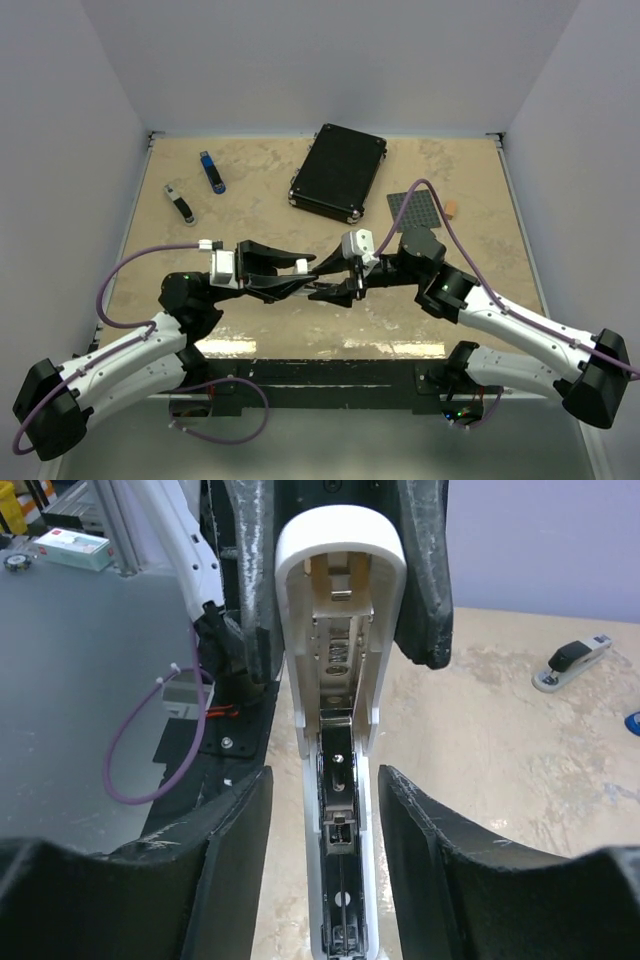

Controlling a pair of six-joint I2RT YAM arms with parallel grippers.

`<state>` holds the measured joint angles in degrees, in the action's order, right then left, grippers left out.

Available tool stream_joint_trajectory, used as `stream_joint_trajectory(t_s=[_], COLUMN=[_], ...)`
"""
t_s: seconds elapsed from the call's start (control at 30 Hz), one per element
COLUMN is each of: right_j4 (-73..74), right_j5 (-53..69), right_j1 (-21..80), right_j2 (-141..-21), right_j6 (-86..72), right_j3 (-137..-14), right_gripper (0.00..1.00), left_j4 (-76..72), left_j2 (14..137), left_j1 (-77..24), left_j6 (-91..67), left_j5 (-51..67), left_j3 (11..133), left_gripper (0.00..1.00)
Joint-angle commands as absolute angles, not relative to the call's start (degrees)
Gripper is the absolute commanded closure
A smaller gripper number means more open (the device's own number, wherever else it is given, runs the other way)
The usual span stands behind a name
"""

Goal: Load the staples into the stapler

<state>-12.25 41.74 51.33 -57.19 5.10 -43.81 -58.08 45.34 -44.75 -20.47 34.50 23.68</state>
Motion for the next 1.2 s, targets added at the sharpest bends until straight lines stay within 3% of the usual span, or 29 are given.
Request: stream_joint_trajectory(t_s=[0.0,0.17,0.23,0.37,0.4,0.5,0.53,0.57,0.7,0.73,0.83,1.17], right_j4=[-17.4,-18.5,-18.7,-18.9,-18.6,-17.0,-16.4,-15.5,-13.9,-13.8,-13.6,-17.5], right_j5=[42.6,42.5,42.4,41.0,40.5,38.1,37.4,36.7,32.8,31.4,27.4,6.4], right_j1=[51.4,51.5,51.4,51.5,51.4,51.4,51.4,51.4,51.4,51.4,51.5,53.3], right_j2=[-58.2,-59.1,-59.0,-58.4,-58.3,-57.7,-57.6,-57.6,-58.0,-58.4,-60.3,-73.4], right_j6=[2.3,1.3,1.1,0.5,0.7,1.1,1.3,1.4,1.8,1.8,1.3,-6.3], right_j3=[-44.8,-44.7,-44.5,-43.6,-43.5,-43.2,-43.2,-43.2,-43.1,-43.1,-42.6,-41.7], right_gripper=[0.52,0.62,0.71,1.0,1.0,1.0,1.0,1.0,1.0,1.0,1.0,1.0], left_j4=[-66.4,-67.1,-66.9,-65.2,-64.1,-58.3,-56.8,-53.5,-43.9,-41.8,-33.9,-3.1], left_j2=[46.0,46.1,46.0,45.5,44.5,40.5,39.1,37.8,30.5,29.5,25.3,23.5], left_j1=[-44.6,-44.6,-44.6,-44.6,-44.6,-44.6,-44.6,-44.6,-44.4,-44.5,-44.5,-44.5], left_j6=[-22.1,-22.6,-22.2,-21.2,-20.6,-17.4,-15.8,-15.0,-10.7,-9.3,-6.9,-0.5], left_j5=[35.9,36.0,36.1,35.6,34.5,29.4,27.7,26.0,17.8,16.3,7.6,-31.1], left_j3=[24.0,23.9,23.8,23.4,23.3,22.4,22.2,21.8,22.2,22.6,24.0,37.3], left_gripper=[1.0,1.0,1.0,1.0,0.99,0.75,0.58,0.5,0.36,0.26,0.11,0.0])
